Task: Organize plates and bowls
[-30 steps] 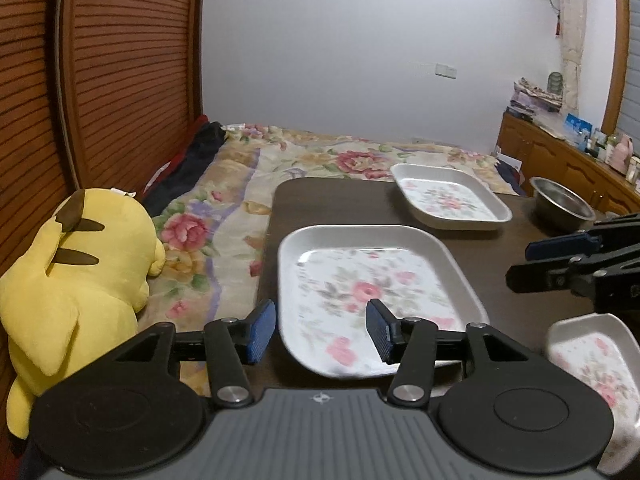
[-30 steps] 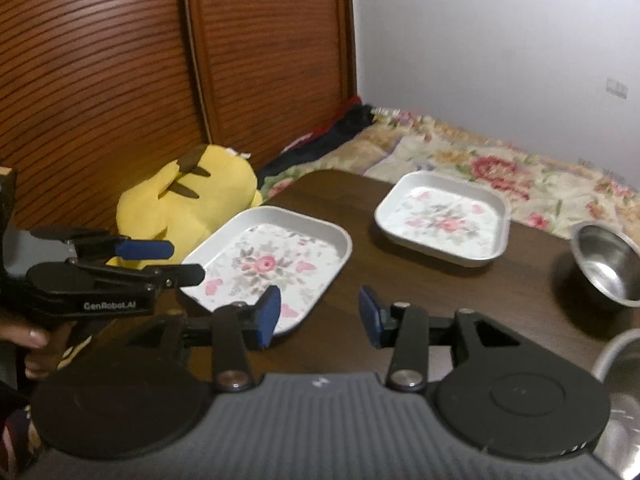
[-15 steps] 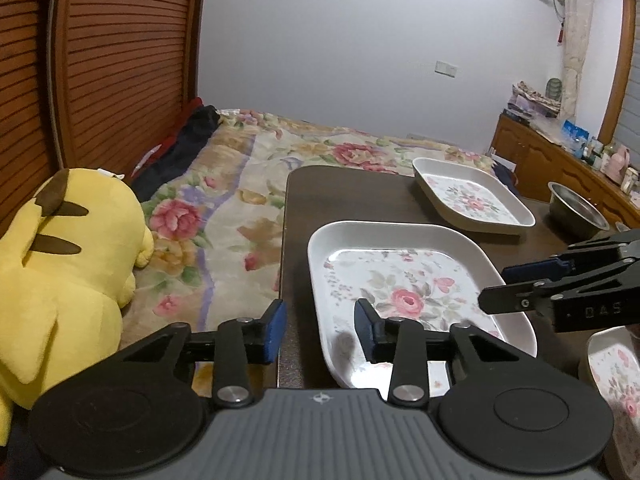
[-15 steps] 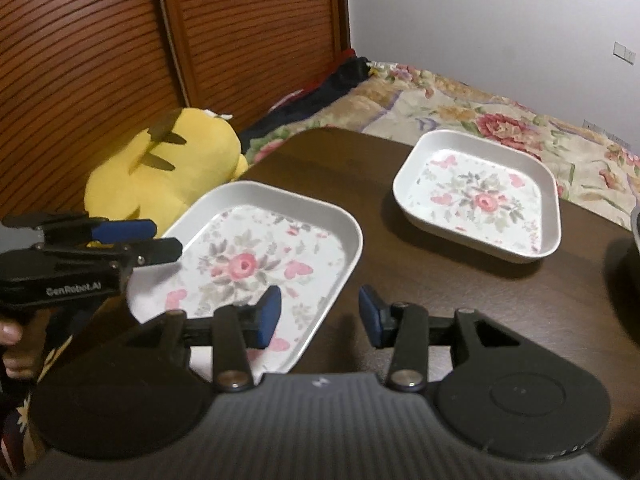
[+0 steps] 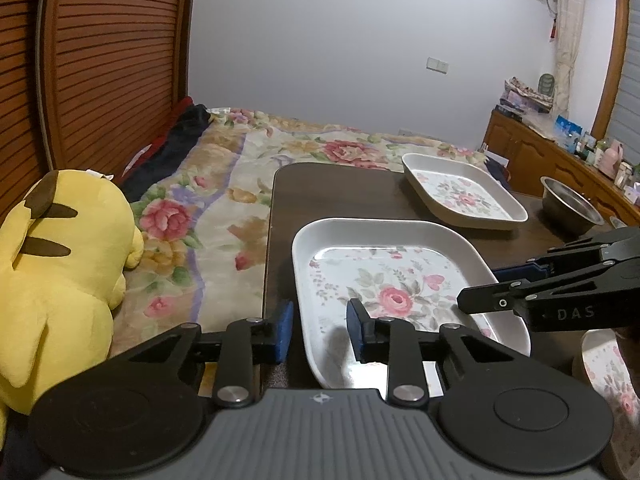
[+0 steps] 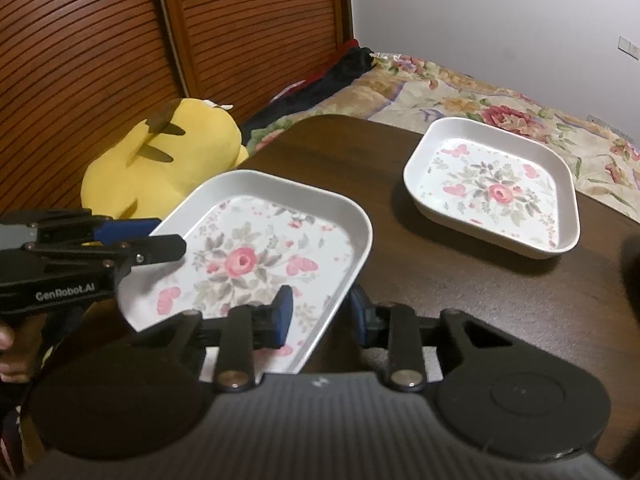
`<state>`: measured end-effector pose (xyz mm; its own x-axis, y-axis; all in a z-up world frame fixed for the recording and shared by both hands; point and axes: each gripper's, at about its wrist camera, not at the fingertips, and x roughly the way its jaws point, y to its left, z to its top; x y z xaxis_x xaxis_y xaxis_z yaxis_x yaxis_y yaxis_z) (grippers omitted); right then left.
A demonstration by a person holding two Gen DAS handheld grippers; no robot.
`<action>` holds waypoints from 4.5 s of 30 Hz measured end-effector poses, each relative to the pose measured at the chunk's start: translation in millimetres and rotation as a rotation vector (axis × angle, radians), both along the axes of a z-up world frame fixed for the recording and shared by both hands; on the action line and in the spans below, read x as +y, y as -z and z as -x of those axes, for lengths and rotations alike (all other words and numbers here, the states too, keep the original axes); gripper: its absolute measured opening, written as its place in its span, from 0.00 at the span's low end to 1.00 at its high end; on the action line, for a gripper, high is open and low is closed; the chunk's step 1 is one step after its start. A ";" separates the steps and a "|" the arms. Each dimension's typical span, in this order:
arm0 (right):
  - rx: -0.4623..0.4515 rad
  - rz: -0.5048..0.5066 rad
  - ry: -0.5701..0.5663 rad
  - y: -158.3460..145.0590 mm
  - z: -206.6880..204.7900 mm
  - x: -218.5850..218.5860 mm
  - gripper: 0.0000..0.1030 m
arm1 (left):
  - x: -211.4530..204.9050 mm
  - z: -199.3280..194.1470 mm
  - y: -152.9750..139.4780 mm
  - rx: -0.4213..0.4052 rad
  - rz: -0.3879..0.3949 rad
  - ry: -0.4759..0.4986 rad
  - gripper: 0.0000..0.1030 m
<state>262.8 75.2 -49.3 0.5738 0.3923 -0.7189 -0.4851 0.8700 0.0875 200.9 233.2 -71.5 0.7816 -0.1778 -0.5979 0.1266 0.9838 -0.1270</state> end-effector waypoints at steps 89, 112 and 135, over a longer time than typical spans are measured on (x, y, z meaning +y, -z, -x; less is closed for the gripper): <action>-0.090 -0.233 0.165 -12.1 148.1 -183.9 0.12 | -158.1 122.4 -27.9 0.003 -0.072 0.168 0.23; -0.149 -0.266 0.238 8.6 154.3 -187.8 0.12 | -168.2 117.2 -9.1 0.001 -0.129 0.157 0.23; -0.251 -0.212 0.241 20.7 161.0 -182.2 0.16 | -162.5 113.7 -2.1 0.001 -0.102 0.123 0.23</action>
